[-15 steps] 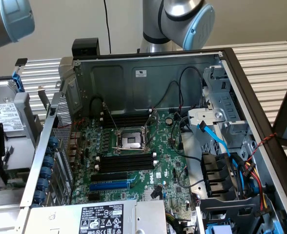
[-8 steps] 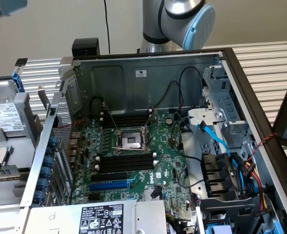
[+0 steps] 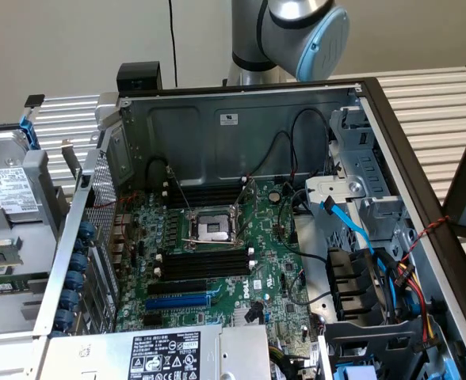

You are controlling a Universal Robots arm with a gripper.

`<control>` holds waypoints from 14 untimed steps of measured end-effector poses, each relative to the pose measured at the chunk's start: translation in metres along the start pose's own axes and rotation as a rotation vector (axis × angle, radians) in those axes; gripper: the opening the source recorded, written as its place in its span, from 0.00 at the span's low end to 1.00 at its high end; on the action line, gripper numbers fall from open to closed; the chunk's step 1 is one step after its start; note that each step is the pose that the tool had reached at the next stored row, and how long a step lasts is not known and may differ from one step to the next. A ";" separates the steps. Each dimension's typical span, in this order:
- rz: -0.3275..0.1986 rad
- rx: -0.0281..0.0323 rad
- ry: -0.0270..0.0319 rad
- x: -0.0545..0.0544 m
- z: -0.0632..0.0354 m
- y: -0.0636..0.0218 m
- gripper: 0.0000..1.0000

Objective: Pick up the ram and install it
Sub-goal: 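Pick up the ram and move it above insertion slot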

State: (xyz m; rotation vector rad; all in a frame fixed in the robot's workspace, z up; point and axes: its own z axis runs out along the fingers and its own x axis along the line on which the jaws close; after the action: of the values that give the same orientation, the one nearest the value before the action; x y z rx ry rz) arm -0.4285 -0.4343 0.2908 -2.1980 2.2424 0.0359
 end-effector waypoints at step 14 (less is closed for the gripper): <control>0.000 0.0001 0.0000 0.000 -0.0636 0.0009 0.12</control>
State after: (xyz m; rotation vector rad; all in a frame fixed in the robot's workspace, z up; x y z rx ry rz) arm -0.4285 -0.4353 0.3544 -2.1977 2.2426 0.0358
